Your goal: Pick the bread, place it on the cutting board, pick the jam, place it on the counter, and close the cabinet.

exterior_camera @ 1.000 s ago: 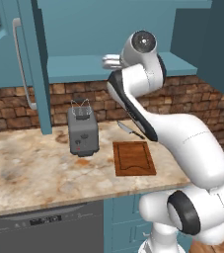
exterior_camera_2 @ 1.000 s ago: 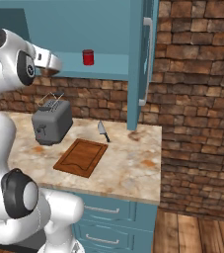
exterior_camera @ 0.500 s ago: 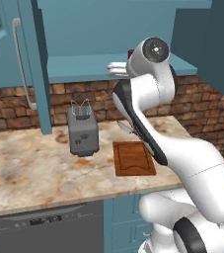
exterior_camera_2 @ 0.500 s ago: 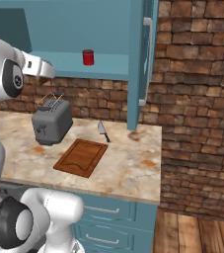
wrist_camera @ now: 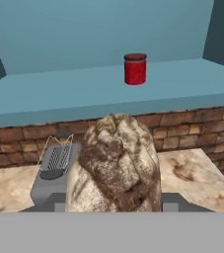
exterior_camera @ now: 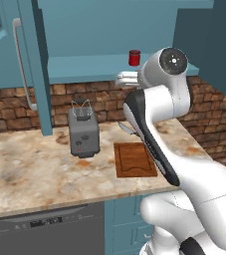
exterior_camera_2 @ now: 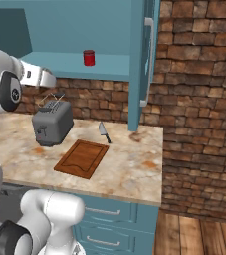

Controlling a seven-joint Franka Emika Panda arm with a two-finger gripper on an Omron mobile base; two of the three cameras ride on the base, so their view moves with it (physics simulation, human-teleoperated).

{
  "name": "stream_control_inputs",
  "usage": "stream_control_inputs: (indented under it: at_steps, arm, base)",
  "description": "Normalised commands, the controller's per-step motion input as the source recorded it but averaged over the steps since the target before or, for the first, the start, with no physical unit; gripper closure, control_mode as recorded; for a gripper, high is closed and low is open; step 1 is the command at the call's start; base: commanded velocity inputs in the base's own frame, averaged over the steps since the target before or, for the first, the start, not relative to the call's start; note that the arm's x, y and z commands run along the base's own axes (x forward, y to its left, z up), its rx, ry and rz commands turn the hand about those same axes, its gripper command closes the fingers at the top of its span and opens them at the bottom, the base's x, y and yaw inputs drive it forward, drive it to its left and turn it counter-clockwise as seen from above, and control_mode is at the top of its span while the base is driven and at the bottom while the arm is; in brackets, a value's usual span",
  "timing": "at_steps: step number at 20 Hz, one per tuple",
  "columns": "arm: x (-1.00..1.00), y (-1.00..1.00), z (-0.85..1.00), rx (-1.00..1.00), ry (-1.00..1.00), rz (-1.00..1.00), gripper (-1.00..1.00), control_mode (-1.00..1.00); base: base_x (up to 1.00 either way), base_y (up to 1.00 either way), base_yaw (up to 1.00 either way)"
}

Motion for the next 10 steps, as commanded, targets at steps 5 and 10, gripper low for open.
stream_control_inputs:
  at_steps: [5, 10]
  arm:
    - [-0.15, -0.2, -0.07, 0.0, 0.0, 0.03, 1.0, -1.0]
    - [-0.03, -0.19, -0.16, 0.0, 0.0, 0.03, 1.0, -1.0]
  base:
    - [0.0, 0.0, 0.0]
    - [0.0, 0.0, 0.0]
